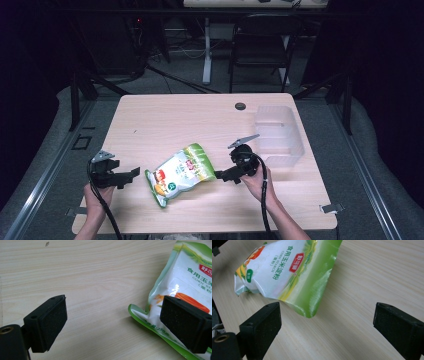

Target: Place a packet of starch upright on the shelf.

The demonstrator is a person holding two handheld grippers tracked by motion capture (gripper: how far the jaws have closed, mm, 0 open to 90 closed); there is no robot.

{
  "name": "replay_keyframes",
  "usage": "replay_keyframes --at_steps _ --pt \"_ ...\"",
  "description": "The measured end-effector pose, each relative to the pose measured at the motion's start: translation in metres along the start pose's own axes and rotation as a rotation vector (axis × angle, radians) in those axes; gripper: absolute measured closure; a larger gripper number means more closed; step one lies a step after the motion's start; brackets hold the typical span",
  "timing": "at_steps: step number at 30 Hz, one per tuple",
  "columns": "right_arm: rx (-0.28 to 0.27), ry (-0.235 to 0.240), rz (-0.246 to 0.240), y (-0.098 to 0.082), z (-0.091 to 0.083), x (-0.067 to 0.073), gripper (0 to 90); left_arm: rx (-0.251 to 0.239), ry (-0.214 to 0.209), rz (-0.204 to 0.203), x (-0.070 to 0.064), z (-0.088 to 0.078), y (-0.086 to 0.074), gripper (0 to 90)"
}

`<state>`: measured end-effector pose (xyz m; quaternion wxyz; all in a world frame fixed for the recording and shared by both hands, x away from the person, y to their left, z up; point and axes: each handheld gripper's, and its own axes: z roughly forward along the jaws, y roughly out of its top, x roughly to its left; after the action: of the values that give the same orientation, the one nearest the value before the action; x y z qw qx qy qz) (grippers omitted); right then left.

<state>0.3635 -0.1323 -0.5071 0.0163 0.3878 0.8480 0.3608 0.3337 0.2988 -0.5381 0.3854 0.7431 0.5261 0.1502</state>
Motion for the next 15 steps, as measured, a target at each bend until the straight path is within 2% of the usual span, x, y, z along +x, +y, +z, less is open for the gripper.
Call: replay_keyframes --at_steps 1,6,8,9,10,15 --pt "0.001 0.019 0.004 0.002 0.006 0.0 10.2 -0.001 -0.002 -0.001 0.001 0.0 0.0 7.5" --pt "0.028 0.035 0.003 0.004 0.02 0.0 11.6 -0.009 -0.01 0.002 0.0 -0.001 0.001 7.6" --pt "0.015 0.064 0.02 0.005 0.024 -0.001 12.2 -0.01 -0.011 0.004 0.0 -0.001 0.001 7.5" --pt "0.012 0.066 0.024 0.005 0.025 -0.002 12.3 0.003 -0.013 0.006 0.001 -0.001 0.002 7.6" --pt "0.005 0.071 0.027 0.006 0.026 -0.002 12.6 -0.013 -0.011 -0.002 0.001 0.0 0.001 7.6" --pt "0.002 0.088 0.041 0.013 0.032 -0.002 13.1 -0.013 -0.011 -0.002 0.001 -0.001 0.001 7.6"
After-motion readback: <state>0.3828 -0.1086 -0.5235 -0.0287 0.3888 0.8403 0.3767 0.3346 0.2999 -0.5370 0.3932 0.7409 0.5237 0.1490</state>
